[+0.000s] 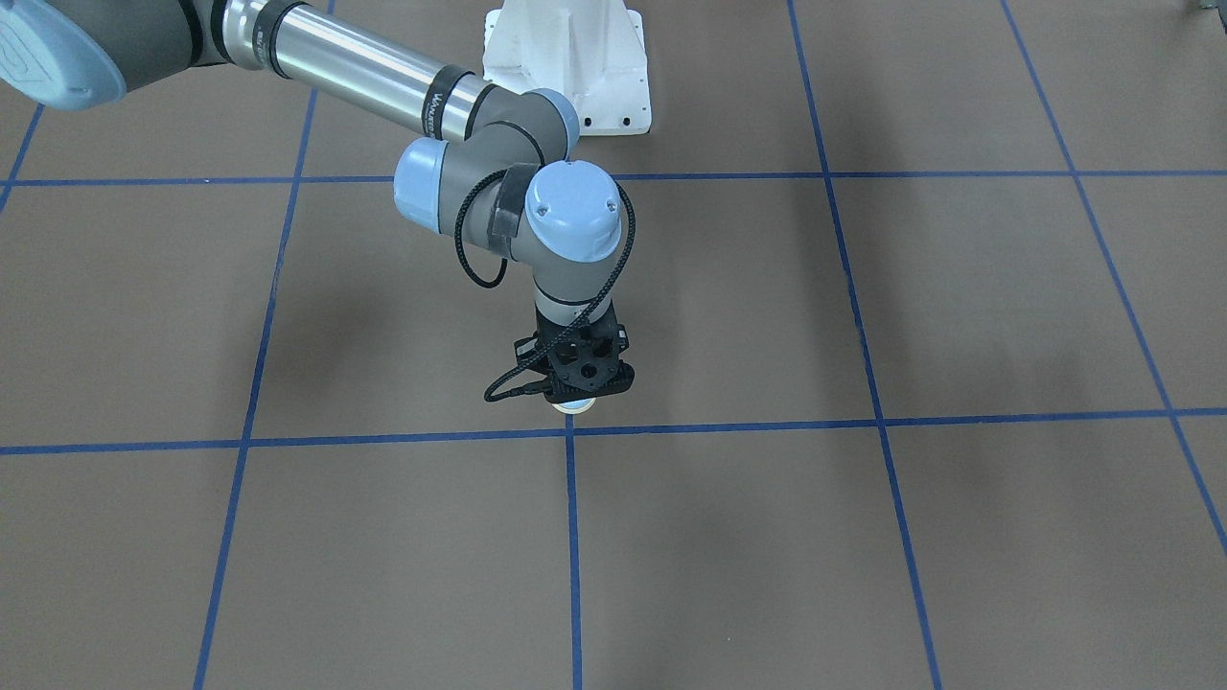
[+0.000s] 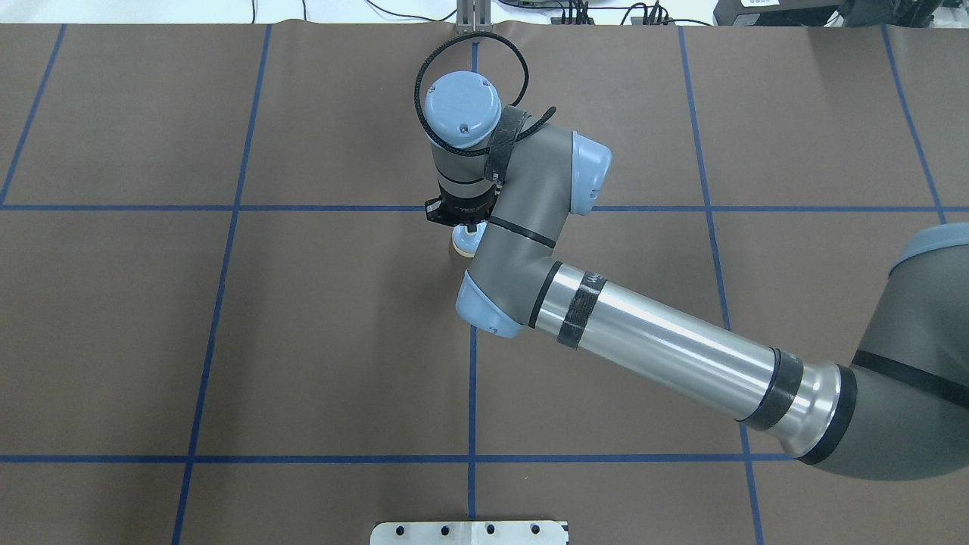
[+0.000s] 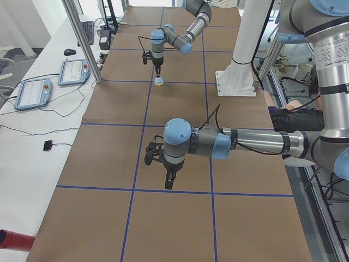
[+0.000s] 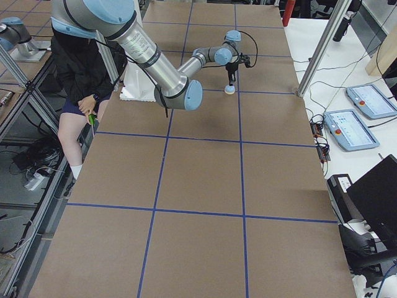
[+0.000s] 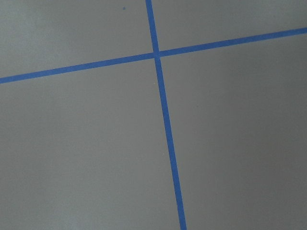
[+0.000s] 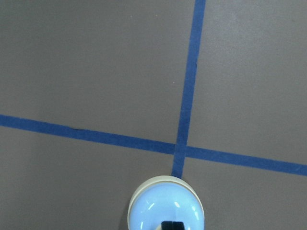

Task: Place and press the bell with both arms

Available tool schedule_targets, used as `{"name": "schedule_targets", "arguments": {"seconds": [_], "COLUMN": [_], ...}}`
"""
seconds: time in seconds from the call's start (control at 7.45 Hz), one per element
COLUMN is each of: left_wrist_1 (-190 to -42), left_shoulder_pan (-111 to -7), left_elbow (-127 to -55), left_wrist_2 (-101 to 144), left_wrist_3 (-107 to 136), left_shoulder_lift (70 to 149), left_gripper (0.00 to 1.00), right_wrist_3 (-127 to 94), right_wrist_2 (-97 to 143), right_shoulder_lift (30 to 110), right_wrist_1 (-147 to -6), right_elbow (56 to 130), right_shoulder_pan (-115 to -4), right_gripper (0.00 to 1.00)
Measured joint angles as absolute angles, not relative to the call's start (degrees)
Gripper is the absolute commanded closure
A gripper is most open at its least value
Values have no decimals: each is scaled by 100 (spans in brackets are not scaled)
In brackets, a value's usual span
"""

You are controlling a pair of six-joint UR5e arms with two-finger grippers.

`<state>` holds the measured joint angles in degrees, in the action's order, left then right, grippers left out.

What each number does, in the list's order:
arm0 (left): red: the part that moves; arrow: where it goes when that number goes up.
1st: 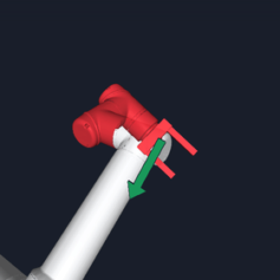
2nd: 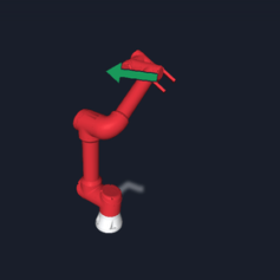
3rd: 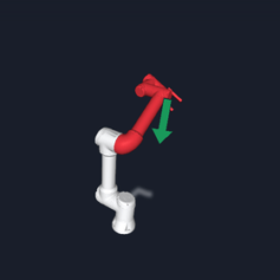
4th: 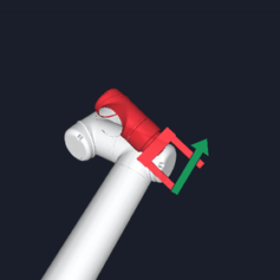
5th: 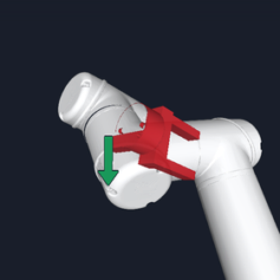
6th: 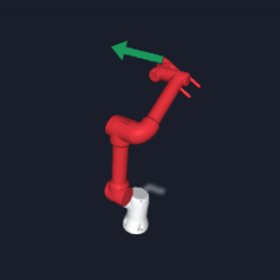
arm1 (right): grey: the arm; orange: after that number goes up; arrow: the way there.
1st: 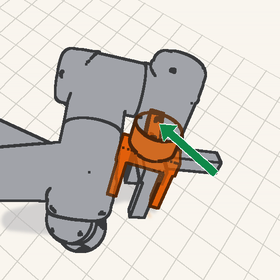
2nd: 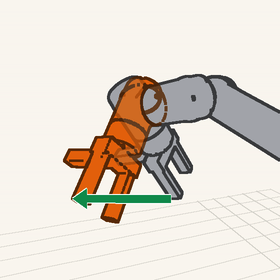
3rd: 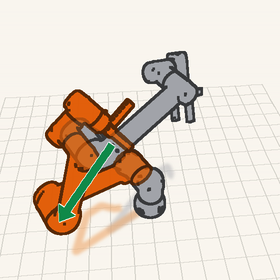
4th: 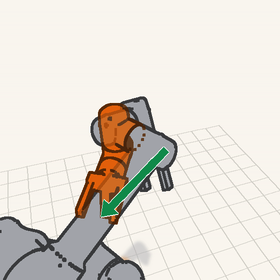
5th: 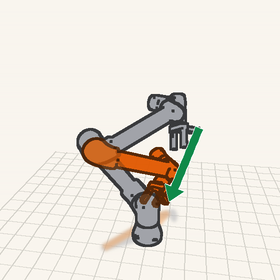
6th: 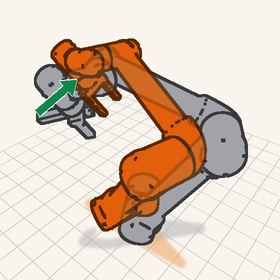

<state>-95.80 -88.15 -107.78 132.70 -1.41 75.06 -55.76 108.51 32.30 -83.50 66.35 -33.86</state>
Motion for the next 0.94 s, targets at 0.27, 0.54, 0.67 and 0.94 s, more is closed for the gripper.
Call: {"name": "schedule_targets", "arguments": {"seconds": [0.27,0.54,0.67,0.94], "left_wrist_1": [-9580,-9580,-9580,-9580], "left_shoulder_pan": [-8815,-8815,-8815,-8815], "left_elbow": [-10766,-10760,-10756,-10741], "left_wrist_2": [13271,13271,13271,13266], "left_wrist_3": [-141,-141,-141,-139], "left_shoulder_lift": [7506,7511,7513,7513], "left_gripper": [0,0,0,0], "right_wrist_3": [-5580,-5589,-5592,-5594], "right_wrist_2": [10854,10875,10937,11160], "right_shoulder_lift": [3239,3218,3201,3194], "right_wrist_1": [-8326,-8324,-8330,-8387], "right_elbow": [6631,6668,6725,6907], "right_shoulder_pan": [-3384,-3401,-3446,-3609], "right_gripper": [100,100,100,26]}}
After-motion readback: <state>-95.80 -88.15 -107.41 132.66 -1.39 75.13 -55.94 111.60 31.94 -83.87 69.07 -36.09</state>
